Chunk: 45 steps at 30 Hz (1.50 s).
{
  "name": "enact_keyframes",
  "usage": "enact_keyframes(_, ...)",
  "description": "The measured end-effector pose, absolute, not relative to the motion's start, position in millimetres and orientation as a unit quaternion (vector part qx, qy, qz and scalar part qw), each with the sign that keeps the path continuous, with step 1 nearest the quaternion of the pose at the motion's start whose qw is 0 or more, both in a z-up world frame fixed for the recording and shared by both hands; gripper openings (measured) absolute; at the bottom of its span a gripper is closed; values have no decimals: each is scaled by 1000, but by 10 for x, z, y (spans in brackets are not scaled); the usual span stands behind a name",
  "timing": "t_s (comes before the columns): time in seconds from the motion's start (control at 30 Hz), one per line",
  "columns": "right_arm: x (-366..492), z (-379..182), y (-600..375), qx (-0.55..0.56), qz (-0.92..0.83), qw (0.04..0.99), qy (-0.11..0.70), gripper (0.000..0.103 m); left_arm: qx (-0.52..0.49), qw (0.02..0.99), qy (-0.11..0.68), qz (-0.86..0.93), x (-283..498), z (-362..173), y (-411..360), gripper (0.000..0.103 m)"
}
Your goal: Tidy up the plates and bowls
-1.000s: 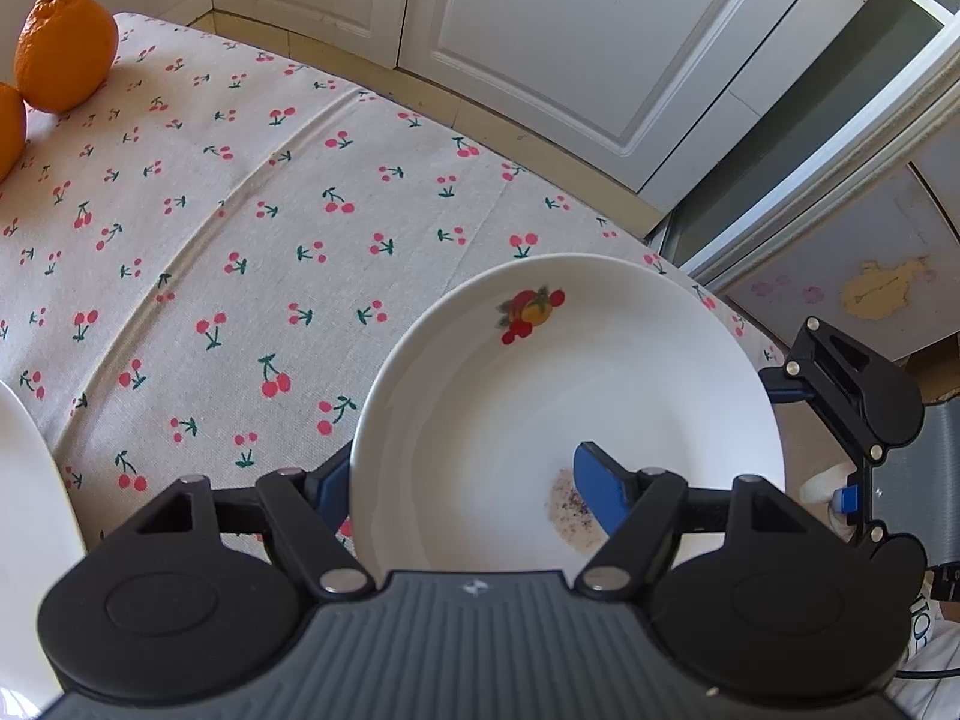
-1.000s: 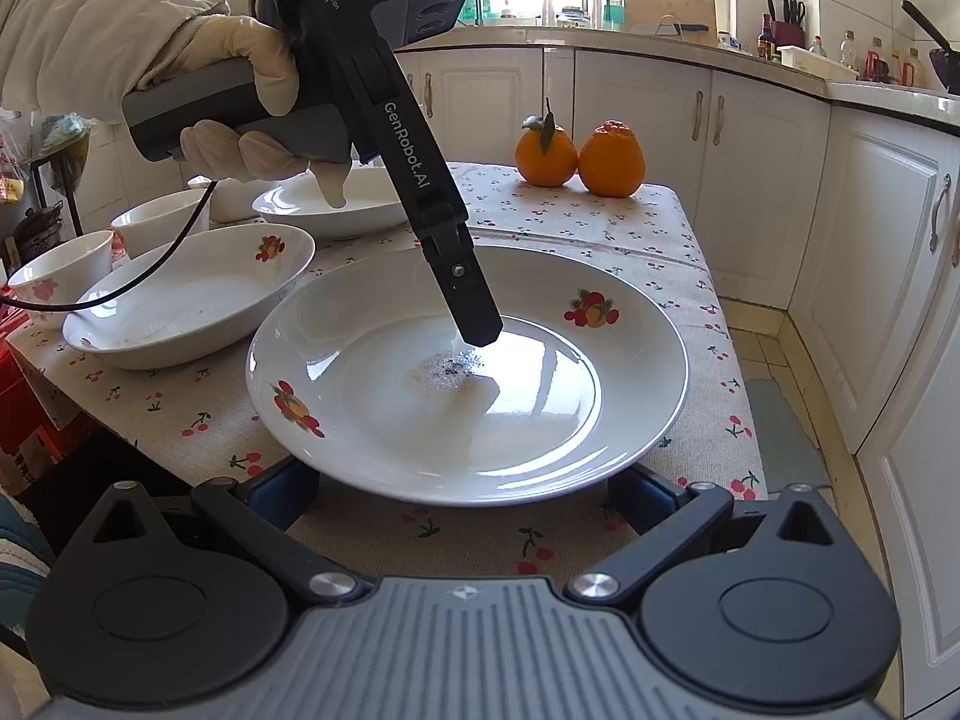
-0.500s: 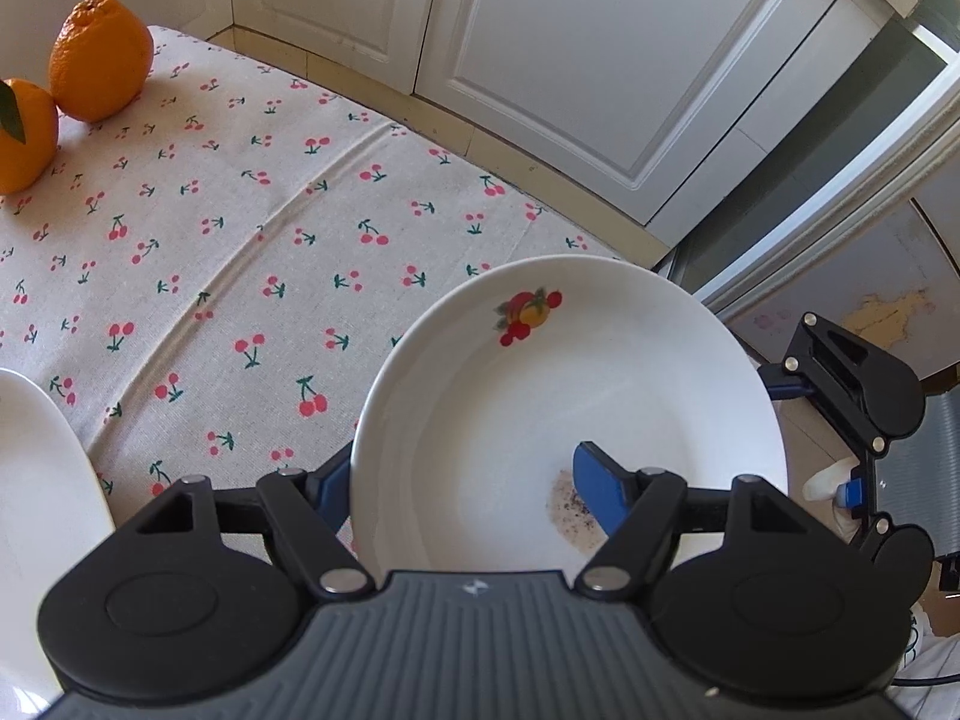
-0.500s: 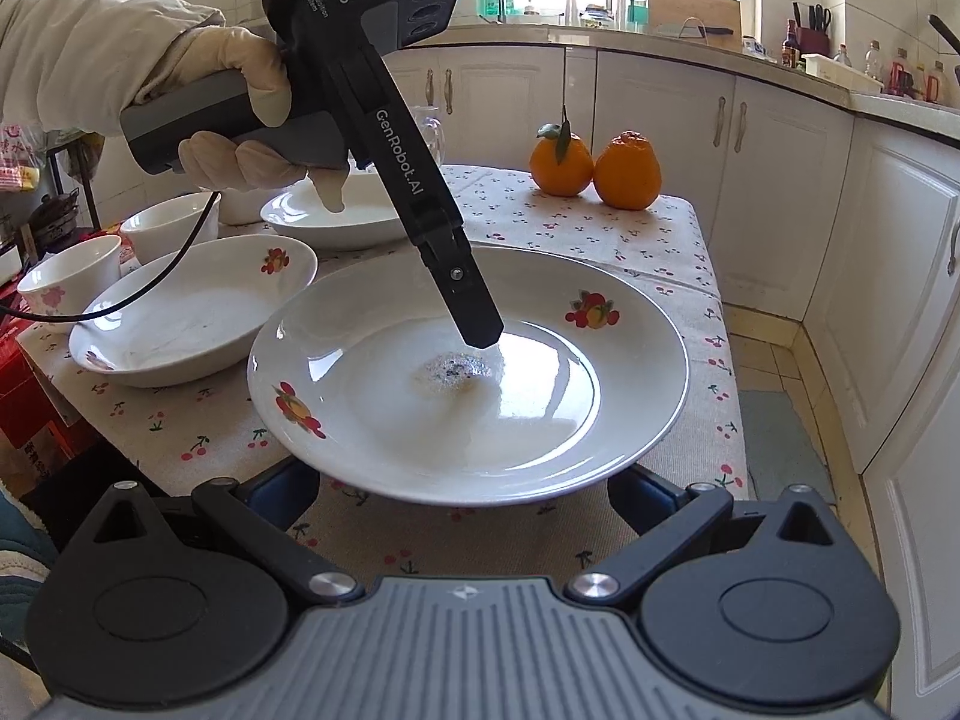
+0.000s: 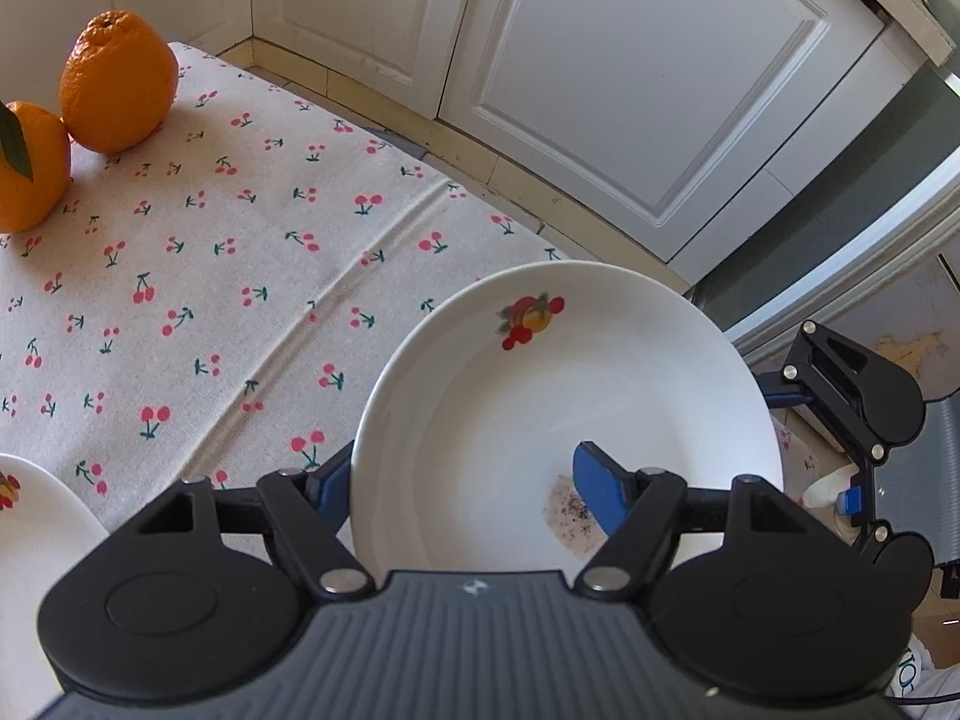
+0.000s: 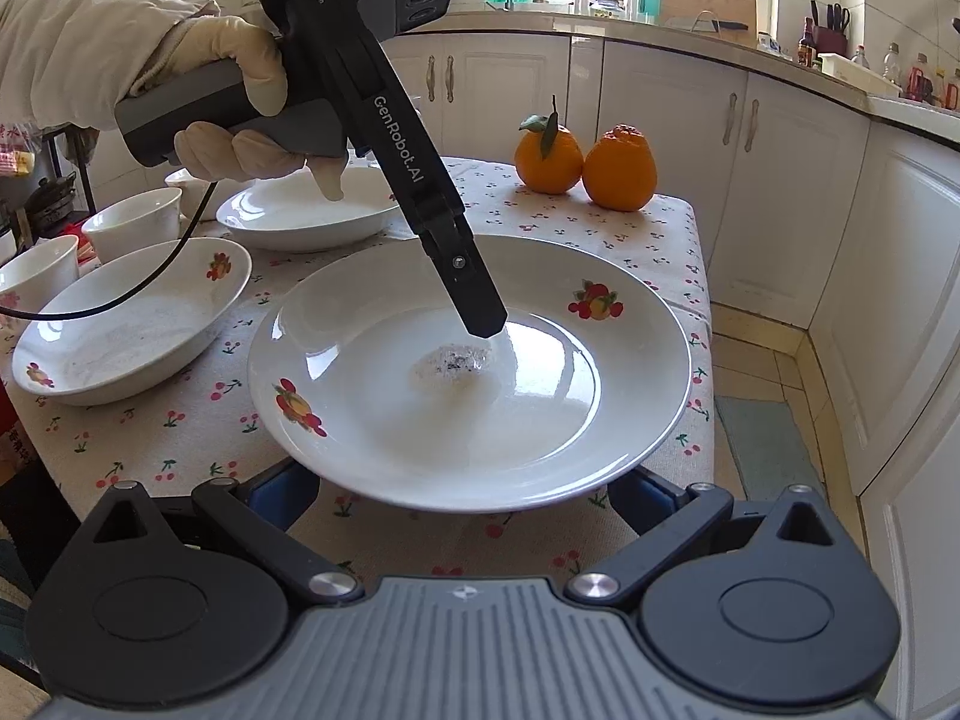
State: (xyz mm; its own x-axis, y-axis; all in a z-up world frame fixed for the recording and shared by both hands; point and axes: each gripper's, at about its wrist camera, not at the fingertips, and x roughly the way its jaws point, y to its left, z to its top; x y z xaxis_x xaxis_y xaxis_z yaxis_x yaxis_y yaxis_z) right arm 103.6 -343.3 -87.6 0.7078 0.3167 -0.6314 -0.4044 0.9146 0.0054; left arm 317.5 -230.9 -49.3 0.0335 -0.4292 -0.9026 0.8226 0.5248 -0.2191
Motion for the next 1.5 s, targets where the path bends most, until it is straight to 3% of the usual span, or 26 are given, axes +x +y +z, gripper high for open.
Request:
enact_keyframes(1.03,1639,-991,-3668,-41,179,920,346,103,180,712,510,-448,3645,-595,-2576,71)
enact_keyframes(1.2,1650,-985,-3650,-43,174,919,351,103,179,718,503,-445,3610,-570,-2578,83)
enact_keyframes(1.5,1455,-860,-3582,-39,163,917,363,103,191,751,471,-422,3320,-259,-2363,86)
